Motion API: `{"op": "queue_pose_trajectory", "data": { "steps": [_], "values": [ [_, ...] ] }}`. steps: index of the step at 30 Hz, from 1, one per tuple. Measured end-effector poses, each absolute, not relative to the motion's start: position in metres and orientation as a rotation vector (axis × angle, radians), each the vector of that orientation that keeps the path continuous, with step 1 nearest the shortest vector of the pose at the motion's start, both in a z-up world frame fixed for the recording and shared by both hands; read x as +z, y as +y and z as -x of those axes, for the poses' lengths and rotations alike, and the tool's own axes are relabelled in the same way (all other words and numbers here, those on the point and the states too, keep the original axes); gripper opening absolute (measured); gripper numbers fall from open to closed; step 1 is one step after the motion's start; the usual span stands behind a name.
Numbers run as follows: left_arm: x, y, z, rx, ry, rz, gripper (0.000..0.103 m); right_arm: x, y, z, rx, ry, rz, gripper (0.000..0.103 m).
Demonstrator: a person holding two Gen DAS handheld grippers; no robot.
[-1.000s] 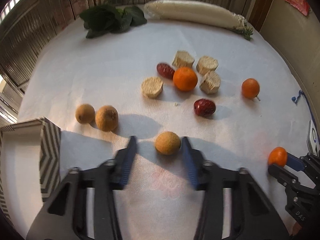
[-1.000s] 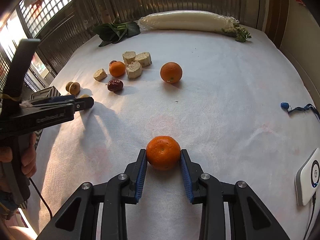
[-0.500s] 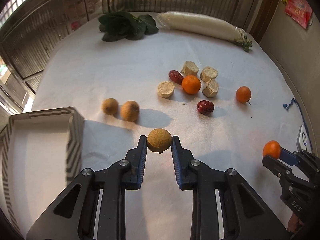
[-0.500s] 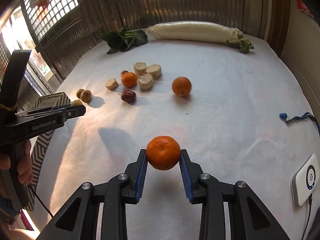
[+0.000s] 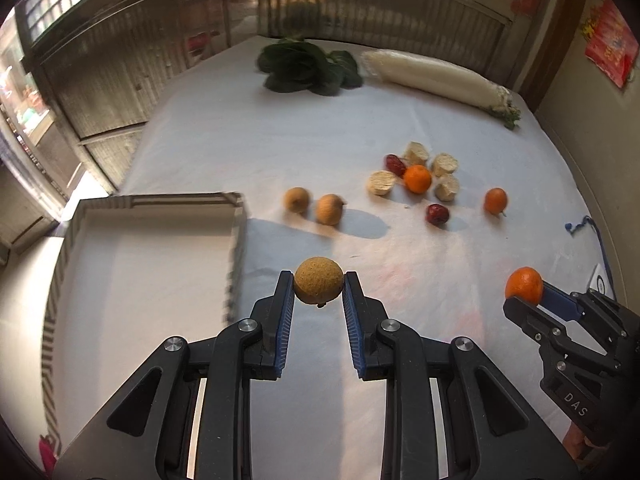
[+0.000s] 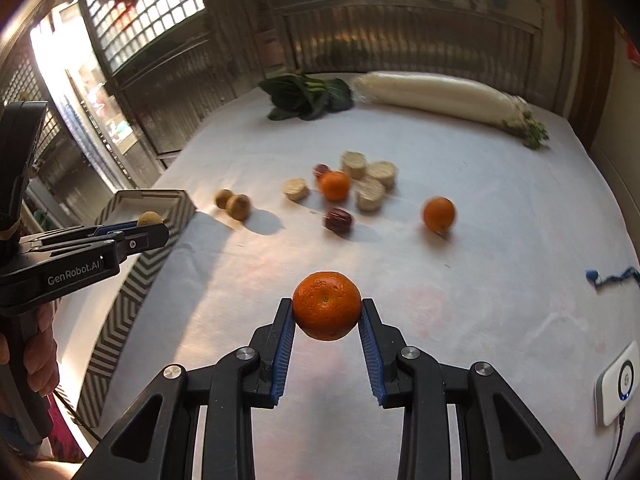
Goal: Organize fruits
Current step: 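Carry the mandarin and longan in both grippers over the striped box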
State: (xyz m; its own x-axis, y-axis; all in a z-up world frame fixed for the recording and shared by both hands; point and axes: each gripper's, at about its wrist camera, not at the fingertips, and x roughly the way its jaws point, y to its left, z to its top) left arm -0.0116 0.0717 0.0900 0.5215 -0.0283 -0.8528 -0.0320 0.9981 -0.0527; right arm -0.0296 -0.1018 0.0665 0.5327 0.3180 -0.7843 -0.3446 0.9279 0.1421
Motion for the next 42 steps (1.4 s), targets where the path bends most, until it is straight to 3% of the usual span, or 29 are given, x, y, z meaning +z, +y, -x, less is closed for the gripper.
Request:
{"op": "queue_pose_trajectory", "data": {
  "steps": [21, 42],
  "values": [
    [0.109, 0.164, 0.035, 0.196, 1.003, 0.109, 0.024, 0.088, 0.006, 0.02, 0.611, 0.887, 0.138, 0.031],
    [0.068, 0.228, 0.004, 0.293, 1.083, 0.159, 0.024, 0.086, 0.084, -0.009, 0.746, 0.903, 0.209, 0.031]
  ]
}}
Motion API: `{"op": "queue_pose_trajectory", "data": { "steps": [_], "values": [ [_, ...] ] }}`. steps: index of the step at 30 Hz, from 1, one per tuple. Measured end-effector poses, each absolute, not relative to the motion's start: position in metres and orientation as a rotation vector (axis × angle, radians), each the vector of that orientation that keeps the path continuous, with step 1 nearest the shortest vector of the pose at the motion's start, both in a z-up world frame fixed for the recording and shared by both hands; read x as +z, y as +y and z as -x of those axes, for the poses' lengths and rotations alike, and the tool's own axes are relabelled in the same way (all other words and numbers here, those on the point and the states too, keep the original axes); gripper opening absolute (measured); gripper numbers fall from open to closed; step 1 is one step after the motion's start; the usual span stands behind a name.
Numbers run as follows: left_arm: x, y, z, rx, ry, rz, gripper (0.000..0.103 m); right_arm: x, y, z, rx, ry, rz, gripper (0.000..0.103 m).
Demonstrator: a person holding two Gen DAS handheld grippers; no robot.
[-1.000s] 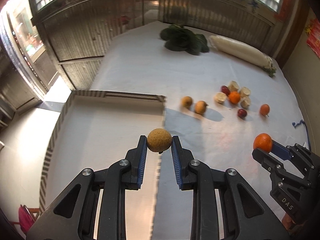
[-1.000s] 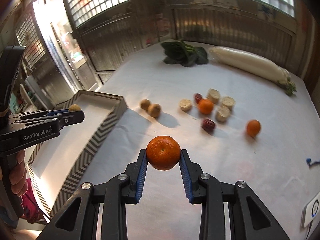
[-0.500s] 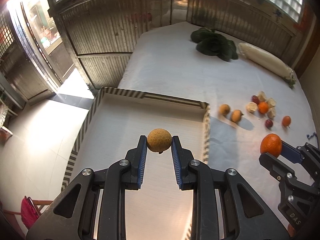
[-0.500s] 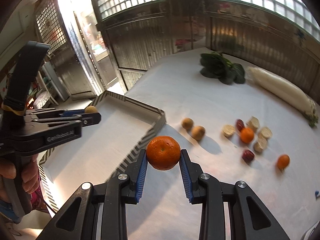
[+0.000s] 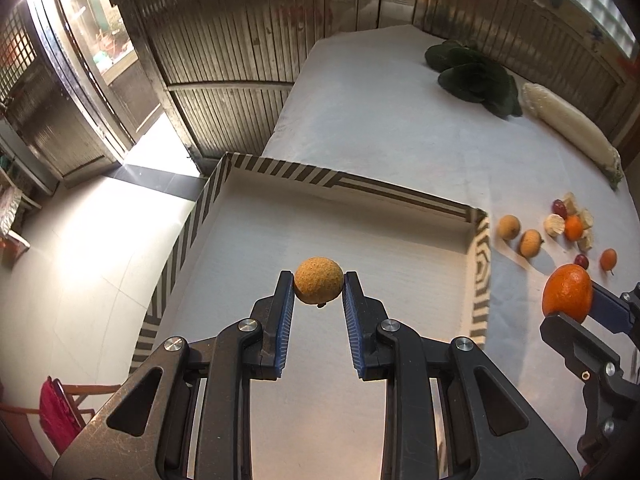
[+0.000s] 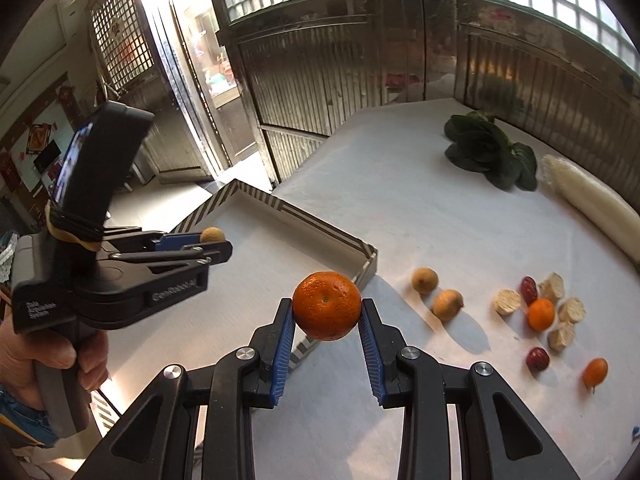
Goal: Organize fruits
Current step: 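Carry the mandarin and longan in both grippers over the striped box, then open the right gripper to drop the mandarin while the left releases the longan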
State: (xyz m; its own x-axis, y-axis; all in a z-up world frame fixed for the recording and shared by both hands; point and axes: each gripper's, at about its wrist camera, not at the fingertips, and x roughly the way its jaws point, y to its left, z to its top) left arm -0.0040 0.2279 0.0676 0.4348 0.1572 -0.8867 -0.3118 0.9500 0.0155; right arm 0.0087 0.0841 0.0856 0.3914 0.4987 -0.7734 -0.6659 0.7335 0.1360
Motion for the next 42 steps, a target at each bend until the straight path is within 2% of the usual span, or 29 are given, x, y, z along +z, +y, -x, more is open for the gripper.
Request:
{"op": "queue_pose_trajectory", "data": {
  "steps": [18, 33, 42],
  "values": [
    [0.03, 0.243, -0.019, 0.3, 1.166, 0.21, 0.024, 0.051, 0.137, -0.04, 0.835, 1.012, 0.276, 0.032],
    [0.023, 0.248, -0.025, 0.315, 1.172, 0.242, 0.024, 0.021, 0.158, -0.039, 0.858, 1.044, 0.407, 0.032],
    [0.029, 0.255, -0.014, 0.26, 1.159, 0.316, 0.026, 0.04, 0.137, -0.036, 0.871, 1.017, 0.31, 0.04]
  ]
}}
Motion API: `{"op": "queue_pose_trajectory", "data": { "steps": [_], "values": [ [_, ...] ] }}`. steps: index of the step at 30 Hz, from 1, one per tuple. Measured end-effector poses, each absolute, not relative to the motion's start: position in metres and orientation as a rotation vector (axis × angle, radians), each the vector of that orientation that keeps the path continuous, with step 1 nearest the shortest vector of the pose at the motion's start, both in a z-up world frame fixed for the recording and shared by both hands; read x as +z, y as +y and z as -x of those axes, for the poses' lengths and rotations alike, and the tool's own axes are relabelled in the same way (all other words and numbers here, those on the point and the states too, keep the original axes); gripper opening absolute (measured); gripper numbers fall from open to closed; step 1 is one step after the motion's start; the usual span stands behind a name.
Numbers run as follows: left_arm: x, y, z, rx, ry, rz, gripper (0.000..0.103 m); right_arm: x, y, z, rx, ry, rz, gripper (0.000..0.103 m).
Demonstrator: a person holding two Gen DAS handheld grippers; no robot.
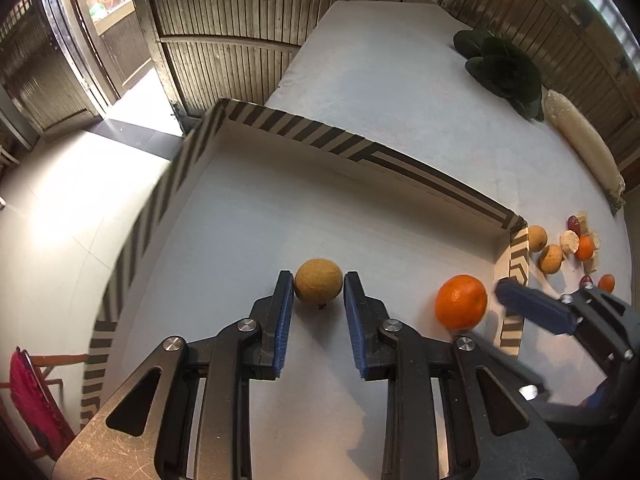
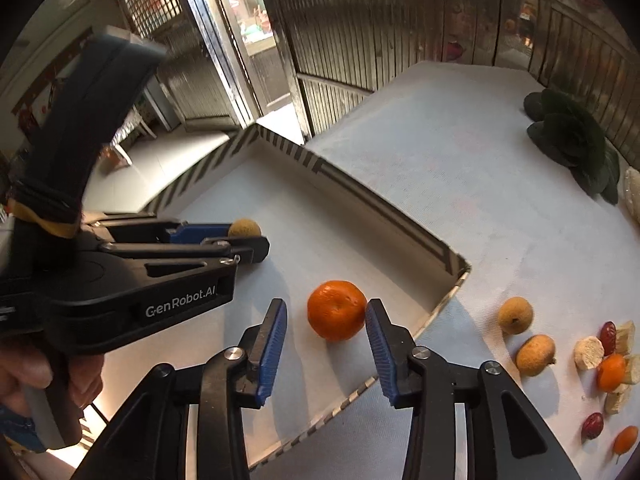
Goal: Organize fruits
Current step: 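Open the right gripper to drop the mandarin while the left releases the longan, then move both open grippers back toward the remaining fruit on the cloth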
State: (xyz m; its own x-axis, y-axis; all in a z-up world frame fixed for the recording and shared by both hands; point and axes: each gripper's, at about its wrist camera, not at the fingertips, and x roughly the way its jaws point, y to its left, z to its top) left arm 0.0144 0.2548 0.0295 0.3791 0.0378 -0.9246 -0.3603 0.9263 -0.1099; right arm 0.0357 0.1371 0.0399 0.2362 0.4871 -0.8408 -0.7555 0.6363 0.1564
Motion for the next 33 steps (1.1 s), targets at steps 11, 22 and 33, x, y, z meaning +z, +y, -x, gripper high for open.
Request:
{"op": "queue_pose_trajectory", "data": {
  "steps": [11, 22, 33],
  "values": [
    [0.065, 0.229, 0.006, 0.197, 1.074, 0.267, 0.065, 0.077, 0.081, -0.021, 0.778, 0.936, 0.202, 0.041],
    [0.091, 0.162, 0.006, 0.081, 1.037, 0.194, 0.065, 0.084, 0.007, -0.011, 0.622, 0.923, 0.099, 0.043],
    [0.091, 0.109, -0.001, -0.02, 1.054, 0.142, 0.065, 0.077, -0.062, -0.002, 0.492, 0.938, 0.029, 0.043]
  ]
}}
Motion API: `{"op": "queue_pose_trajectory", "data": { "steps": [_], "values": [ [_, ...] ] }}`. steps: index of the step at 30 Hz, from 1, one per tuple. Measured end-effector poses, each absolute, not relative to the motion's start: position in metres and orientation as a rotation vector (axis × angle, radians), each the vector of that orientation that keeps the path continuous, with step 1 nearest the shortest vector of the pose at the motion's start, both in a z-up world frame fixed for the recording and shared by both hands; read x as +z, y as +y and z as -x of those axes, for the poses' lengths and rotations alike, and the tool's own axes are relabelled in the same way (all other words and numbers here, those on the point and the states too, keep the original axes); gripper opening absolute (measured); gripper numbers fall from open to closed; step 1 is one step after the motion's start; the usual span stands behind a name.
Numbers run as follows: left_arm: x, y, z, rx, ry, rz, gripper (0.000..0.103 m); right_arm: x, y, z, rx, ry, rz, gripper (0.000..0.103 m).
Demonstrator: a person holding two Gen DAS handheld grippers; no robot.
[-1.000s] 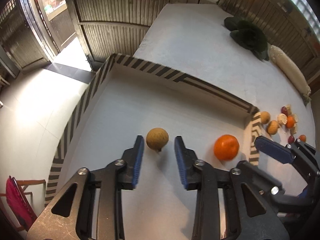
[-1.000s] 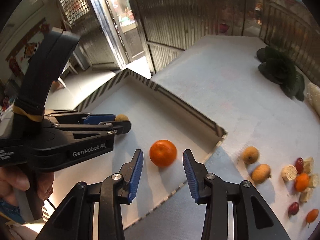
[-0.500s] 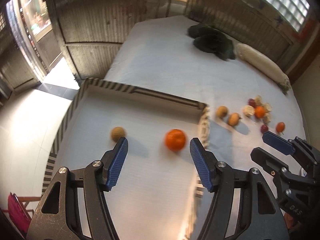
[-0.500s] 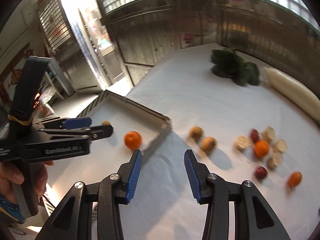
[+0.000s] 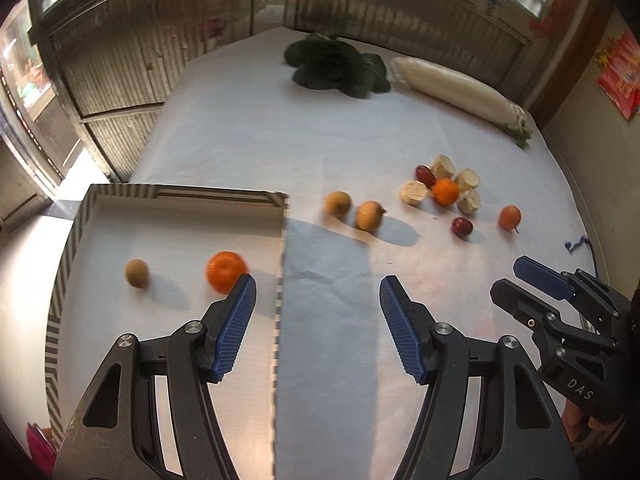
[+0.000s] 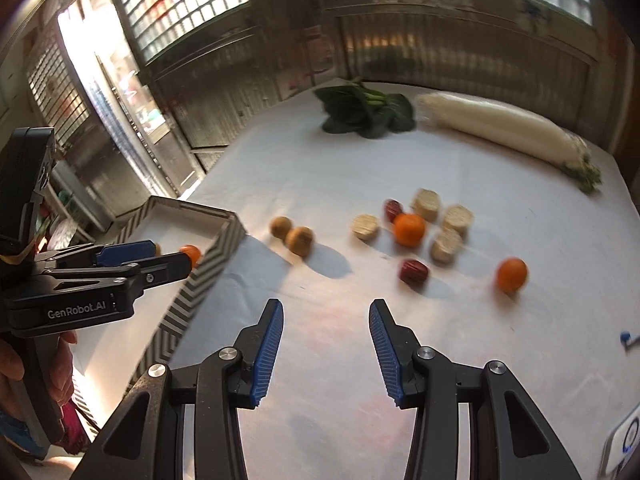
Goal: Organize fruits
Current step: 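Move both open grippers back toward the remaining fruit on the cloth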
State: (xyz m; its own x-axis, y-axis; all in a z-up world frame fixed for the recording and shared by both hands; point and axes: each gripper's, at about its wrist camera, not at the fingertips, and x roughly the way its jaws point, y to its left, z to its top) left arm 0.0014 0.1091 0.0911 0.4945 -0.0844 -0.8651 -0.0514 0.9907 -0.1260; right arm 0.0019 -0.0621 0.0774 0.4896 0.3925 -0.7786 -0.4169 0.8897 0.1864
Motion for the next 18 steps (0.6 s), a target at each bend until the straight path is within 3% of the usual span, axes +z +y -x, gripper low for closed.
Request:
{"op": "queue_pose_trajectory", "data": {
  "steps": [18],
  "values": [
    [0.074, 0.068, -0.039, -0.061, 1.084, 0.098, 0.065, 0.062, -0.112, -0.005, 0.396, 0.964, -0.029, 0.043]
  ]
}}
